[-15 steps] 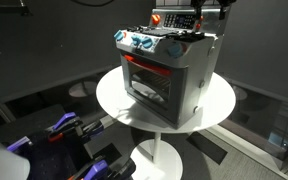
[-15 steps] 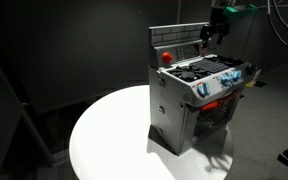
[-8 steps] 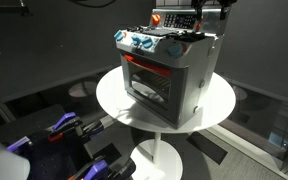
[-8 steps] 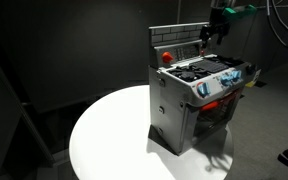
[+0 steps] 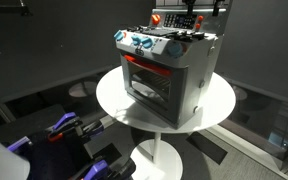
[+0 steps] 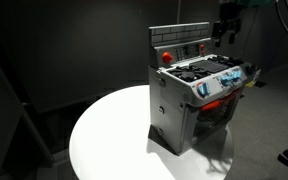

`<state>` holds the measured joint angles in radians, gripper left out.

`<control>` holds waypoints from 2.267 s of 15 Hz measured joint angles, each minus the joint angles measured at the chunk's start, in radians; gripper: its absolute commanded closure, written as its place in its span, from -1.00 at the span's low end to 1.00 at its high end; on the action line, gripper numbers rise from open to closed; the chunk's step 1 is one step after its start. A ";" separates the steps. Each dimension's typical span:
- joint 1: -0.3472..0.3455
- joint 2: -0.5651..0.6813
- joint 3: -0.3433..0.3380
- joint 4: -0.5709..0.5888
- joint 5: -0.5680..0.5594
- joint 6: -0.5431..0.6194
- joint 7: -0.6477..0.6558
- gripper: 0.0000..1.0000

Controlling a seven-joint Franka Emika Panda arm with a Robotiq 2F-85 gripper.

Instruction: Push the top right button on the toy stove

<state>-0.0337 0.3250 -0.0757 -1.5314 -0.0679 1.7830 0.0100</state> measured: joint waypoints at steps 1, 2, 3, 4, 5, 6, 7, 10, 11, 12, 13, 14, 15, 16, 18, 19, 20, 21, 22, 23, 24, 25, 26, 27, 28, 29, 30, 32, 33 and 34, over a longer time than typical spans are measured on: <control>-0.003 -0.011 0.000 -0.003 0.000 -0.040 -0.017 -1.00; -0.006 -0.022 0.000 -0.007 0.000 -0.083 -0.030 -1.00; -0.010 -0.033 0.000 -0.012 0.000 -0.126 -0.039 -1.00; -0.014 -0.043 0.000 -0.019 0.000 -0.158 -0.040 -1.00; -0.018 -0.054 0.000 -0.028 0.000 -0.185 -0.040 -1.00; -0.022 -0.066 -0.001 -0.042 0.000 -0.200 -0.040 -1.00; -0.024 -0.079 -0.001 -0.060 0.000 -0.206 -0.040 -1.00; -0.027 -0.130 -0.001 -0.136 0.000 -0.196 -0.040 -1.00; -0.027 -0.152 -0.001 -0.167 0.000 -0.181 -0.040 -1.00; -0.027 -0.175 -0.001 -0.200 0.000 -0.160 -0.040 -1.00; -0.027 -0.198 -0.001 -0.234 0.000 -0.137 -0.040 -1.00; -0.027 -0.221 -0.001 -0.267 0.000 -0.113 -0.040 -1.00; -0.027 -0.246 0.000 -0.302 0.000 -0.088 -0.040 -1.00; -0.027 -0.270 0.000 -0.337 0.000 -0.064 -0.040 -1.00; -0.026 -0.321 0.002 -0.407 0.000 -0.009 -0.040 -1.00; -0.025 -0.346 0.003 -0.442 0.000 0.021 -0.040 -1.00; -0.025 -0.372 0.004 -0.476 0.000 0.052 -0.040 -1.00; -0.023 -0.397 0.005 -0.509 0.000 0.084 -0.040 -1.00; -0.022 -0.421 0.005 -0.538 0.000 0.111 -0.040 -1.00; -0.022 -0.442 0.006 -0.565 0.000 0.134 -0.040 -1.00; -0.021 -0.461 0.006 -0.587 0.000 0.153 -0.040 -1.00; -0.020 -0.478 0.006 -0.608 0.000 0.169 -0.040 -1.00; -0.020 -0.492 0.007 -0.624 0.000 0.183 -0.040 -1.00; -0.019 -0.504 0.007 -0.639 0.000 0.195 -0.040 -1.00; -0.019 -0.515 0.007 -0.652 0.000 0.204 -0.040 -1.00; -0.019 -0.523 0.007 -0.661 0.000 0.210 -0.040 -1.00; -0.018 -0.527 0.007 -0.666 0.000 0.210 -0.043 -1.00; -0.017 -0.528 0.007 -0.669 0.001 0.209 -0.048 -1.00; -0.017 -0.528 0.007 -0.669 0.001 0.209 -0.049 -1.00; -0.017 -0.528 0.007 -0.669 0.001 0.209 -0.050 -1.00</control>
<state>-0.0504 -0.2028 -0.0684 -2.2004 -0.0670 1.9923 -0.0401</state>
